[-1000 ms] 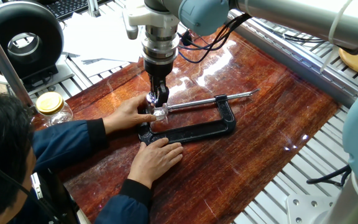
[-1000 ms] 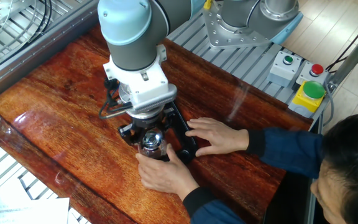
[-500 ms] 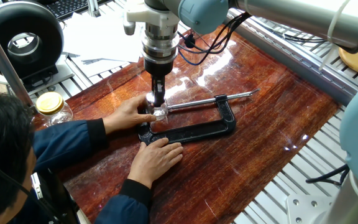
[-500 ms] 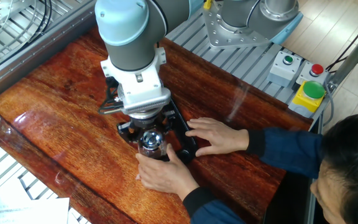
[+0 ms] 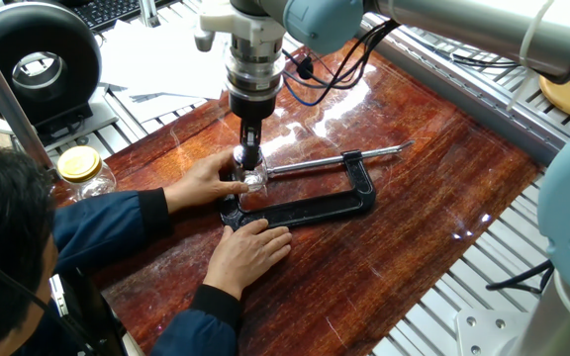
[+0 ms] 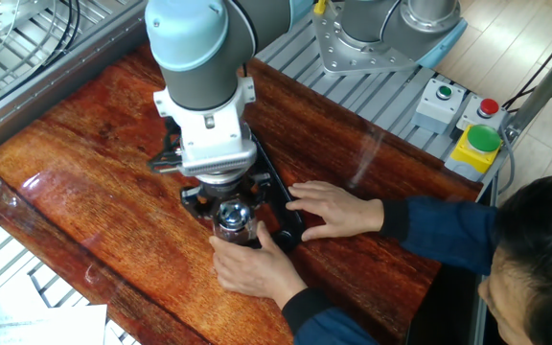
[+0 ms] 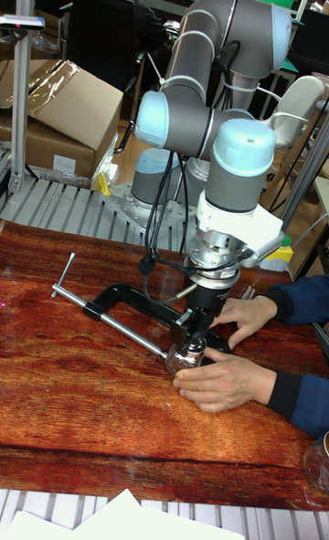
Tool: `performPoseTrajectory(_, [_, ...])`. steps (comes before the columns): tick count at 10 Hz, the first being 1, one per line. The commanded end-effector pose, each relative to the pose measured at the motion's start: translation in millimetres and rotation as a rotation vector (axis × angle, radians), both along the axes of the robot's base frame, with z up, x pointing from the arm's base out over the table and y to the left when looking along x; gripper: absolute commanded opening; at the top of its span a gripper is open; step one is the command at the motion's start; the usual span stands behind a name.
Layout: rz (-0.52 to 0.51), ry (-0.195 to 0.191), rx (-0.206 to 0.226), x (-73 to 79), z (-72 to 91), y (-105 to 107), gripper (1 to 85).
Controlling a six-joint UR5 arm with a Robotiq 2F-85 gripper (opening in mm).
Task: Screw the lid onto the jar
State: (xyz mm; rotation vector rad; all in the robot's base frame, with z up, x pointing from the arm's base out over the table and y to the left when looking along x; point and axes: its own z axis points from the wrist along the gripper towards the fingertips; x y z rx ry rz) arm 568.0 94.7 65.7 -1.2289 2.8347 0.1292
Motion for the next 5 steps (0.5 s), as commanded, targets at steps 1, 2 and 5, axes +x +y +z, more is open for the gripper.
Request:
performPoseTrajectory(1, [-0.115, 0.009, 0.007, 2.2, 1.8, -1.3, 47.0])
performPoseTrajectory(2, [-0.144, 0.007, 0.001, 4.3, 0.8, -2.5, 46.3])
performPoseTrajectory(5, [-0.219, -0.006, -0.006, 8.5, -1.9, -0.3, 45.7])
